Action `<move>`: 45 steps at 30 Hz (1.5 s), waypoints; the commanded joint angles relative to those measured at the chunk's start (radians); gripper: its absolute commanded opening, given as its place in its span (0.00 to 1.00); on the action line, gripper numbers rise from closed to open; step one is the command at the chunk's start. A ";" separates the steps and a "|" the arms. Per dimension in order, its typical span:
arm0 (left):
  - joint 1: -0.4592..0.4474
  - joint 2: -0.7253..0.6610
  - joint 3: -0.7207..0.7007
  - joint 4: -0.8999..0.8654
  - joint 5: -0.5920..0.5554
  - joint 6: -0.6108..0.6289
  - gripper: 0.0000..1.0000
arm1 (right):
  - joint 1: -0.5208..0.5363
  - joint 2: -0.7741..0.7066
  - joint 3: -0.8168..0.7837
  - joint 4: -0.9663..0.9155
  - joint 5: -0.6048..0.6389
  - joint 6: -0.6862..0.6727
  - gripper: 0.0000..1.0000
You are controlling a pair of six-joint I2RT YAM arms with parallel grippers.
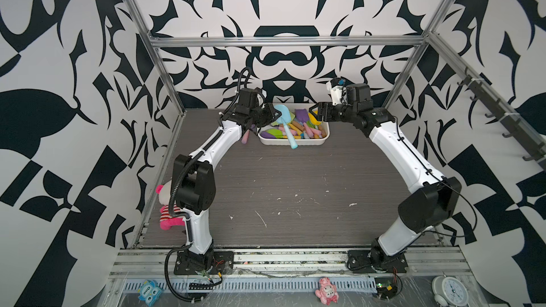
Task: Take the shovel out of the storage box
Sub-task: Place the shovel at the center of the board.
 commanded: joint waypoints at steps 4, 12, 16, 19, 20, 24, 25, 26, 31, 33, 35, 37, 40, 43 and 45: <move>-0.010 -0.054 -0.015 0.105 0.047 0.046 0.00 | 0.013 0.063 0.069 0.062 -0.258 0.124 0.71; -0.031 -0.049 -0.013 0.137 0.088 0.048 0.00 | 0.015 0.103 0.044 0.134 -0.303 0.168 0.67; -0.045 -0.039 -0.006 0.148 0.115 0.049 0.00 | 0.015 0.127 0.045 0.151 -0.305 0.176 0.64; -0.052 -0.034 -0.007 0.158 0.128 0.044 0.00 | 0.015 0.143 0.046 0.158 -0.296 0.181 0.61; -0.055 -0.033 -0.007 0.162 0.131 0.044 0.00 | 0.016 0.147 0.045 0.160 -0.291 0.182 0.60; -0.059 -0.031 -0.009 0.168 0.150 0.040 0.00 | 0.015 0.161 0.045 0.173 -0.271 0.186 0.56; -0.060 -0.031 -0.009 0.169 0.155 0.042 0.00 | 0.015 0.162 0.046 0.182 -0.270 0.190 0.55; -0.060 -0.032 -0.012 0.171 0.160 0.041 0.00 | 0.015 0.164 0.045 0.188 -0.271 0.192 0.53; -0.062 -0.030 -0.019 0.180 0.171 0.037 0.00 | 0.015 0.178 0.053 0.195 -0.277 0.205 0.33; -0.062 -0.027 -0.020 0.182 0.172 0.035 0.00 | 0.015 0.174 0.049 0.198 -0.283 0.206 0.24; -0.062 -0.023 -0.018 0.185 0.172 0.033 0.00 | 0.015 0.166 0.042 0.198 -0.285 0.206 0.16; -0.062 -0.016 -0.009 0.179 0.172 0.032 0.00 | 0.015 0.157 0.034 0.198 -0.288 0.207 0.07; -0.062 -0.002 0.007 0.172 0.168 0.033 0.00 | 0.015 0.141 0.019 0.201 -0.281 0.211 0.00; -0.063 0.014 0.028 0.158 0.159 0.034 0.00 | 0.015 0.111 -0.006 0.211 -0.247 0.222 0.00; -0.063 0.022 0.036 0.167 0.160 0.024 0.01 | 0.015 0.089 -0.037 0.242 -0.228 0.245 0.00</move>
